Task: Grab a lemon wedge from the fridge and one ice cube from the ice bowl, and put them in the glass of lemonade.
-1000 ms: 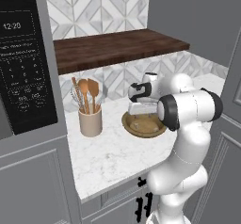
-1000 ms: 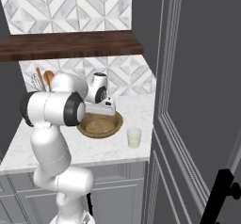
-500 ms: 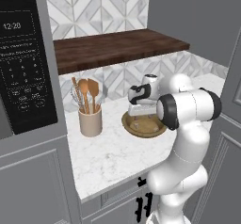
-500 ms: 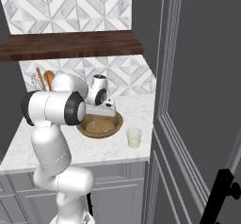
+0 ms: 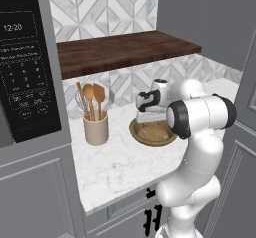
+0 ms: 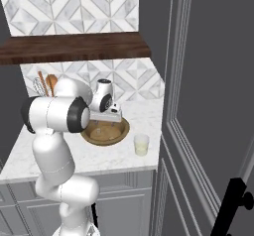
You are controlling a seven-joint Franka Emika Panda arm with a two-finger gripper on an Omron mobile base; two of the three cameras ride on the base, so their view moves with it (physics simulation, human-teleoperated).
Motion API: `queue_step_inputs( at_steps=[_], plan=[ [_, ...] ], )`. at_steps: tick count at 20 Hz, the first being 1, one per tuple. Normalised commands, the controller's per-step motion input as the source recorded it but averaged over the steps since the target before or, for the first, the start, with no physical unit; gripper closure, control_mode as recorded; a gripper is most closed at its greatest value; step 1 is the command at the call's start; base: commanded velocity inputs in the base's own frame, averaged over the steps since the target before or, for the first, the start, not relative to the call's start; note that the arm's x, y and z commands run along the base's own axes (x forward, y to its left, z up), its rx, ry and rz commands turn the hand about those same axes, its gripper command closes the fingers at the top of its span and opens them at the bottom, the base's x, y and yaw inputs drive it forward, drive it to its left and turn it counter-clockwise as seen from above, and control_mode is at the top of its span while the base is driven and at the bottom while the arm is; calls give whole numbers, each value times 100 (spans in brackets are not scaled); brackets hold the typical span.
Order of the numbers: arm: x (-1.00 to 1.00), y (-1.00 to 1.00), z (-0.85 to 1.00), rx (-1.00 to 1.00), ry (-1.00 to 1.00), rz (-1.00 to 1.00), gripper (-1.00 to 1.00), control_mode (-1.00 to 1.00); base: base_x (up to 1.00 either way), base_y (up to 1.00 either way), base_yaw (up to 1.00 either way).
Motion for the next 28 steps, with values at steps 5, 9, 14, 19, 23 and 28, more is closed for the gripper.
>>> queue_step_inputs(
  at_steps=[5, 9, 14, 19, 23, 28],
  plan=[
    [6, 0, -13, 0, 0, 0, -100, -100, 0, 0, 0],
    [4, 0, -4, 0, 0, 0, -100, -100, 0, 0, 0],
    [7, 0, 0, -2, 0, 0, -100, -100, 0, 0, 0],
    [16, 0, -21, 0, 0, 0, -100, -100, 0, 0, 0],
    [8, -2, -16, 0, 0, 0, -100, -100, 0, 0, 0],
    [-23, -5, 3, 0, -1, 1, -100, -100, 0, 0, 0]
  ],
)
